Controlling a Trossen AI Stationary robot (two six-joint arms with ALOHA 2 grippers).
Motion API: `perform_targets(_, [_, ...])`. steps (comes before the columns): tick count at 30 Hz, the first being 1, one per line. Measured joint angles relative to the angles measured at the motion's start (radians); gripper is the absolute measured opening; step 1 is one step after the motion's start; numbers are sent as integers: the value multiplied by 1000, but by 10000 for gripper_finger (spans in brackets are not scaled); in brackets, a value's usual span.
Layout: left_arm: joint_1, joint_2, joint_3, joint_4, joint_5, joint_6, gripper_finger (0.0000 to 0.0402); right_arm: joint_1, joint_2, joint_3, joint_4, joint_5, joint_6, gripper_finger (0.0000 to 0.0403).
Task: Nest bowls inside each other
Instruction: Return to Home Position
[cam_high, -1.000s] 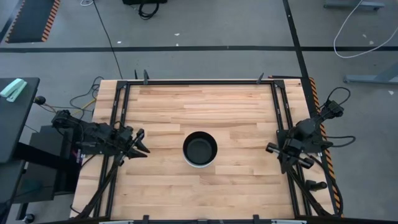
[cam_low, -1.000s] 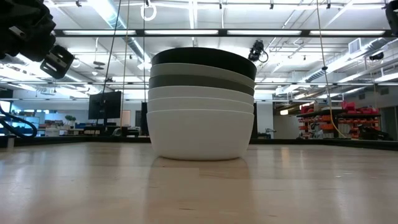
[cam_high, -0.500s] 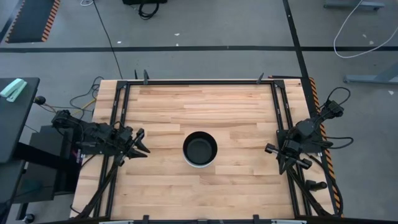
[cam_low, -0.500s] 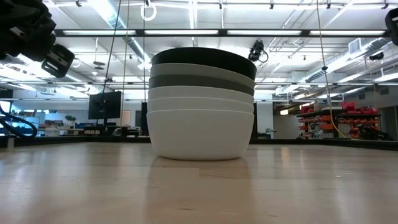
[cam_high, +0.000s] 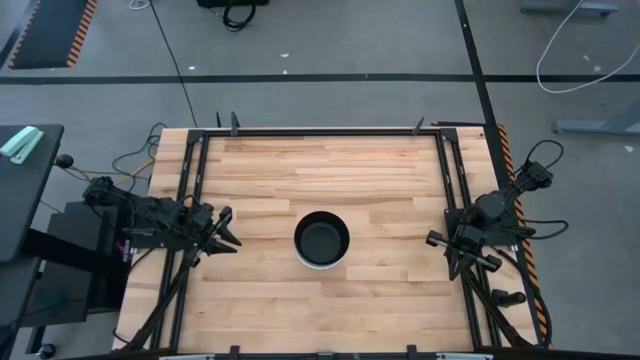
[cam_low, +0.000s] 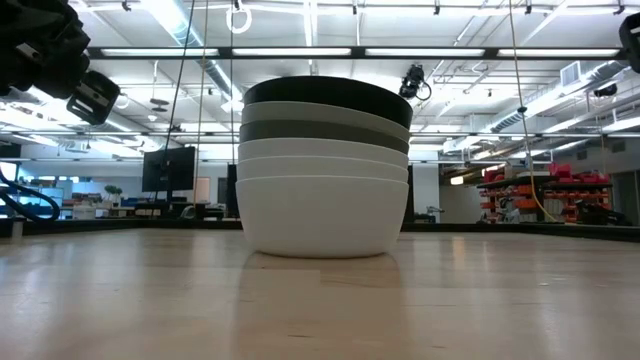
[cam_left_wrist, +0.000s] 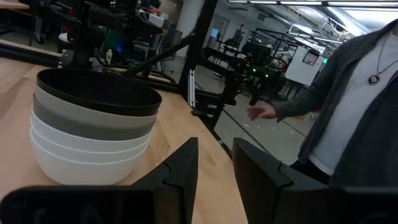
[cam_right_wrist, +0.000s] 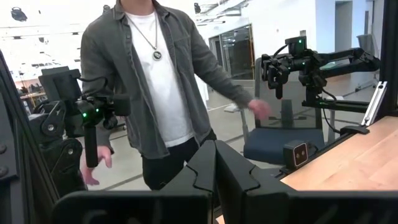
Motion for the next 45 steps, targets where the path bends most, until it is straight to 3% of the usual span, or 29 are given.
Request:
perform_targets(17, [0, 0, 0, -1, 0, 0, 107, 0, 0, 0, 1, 0, -18, 14])
perform_targets(20, [0, 0, 0, -1, 0, 0, 107, 0, 0, 1, 1, 7, -155, 14])
perform_targets(22, [0, 0, 0, 0, 0, 0, 107, 0, 0, 1, -2, 72, -210, 14])
perform_targets(27, [0, 0, 0, 2, 1, 0, 107, -39, 1, 2, -54, 446, -152, 14])
perform_targets(29, [0, 0, 0, 2, 1, 0, 107, -69, 1, 2, -60, 509, -141, 14])
perform_targets(45, [0, 0, -1, 4, 1, 0, 107, -403, 1, 2, -61, 508, -183, 14])
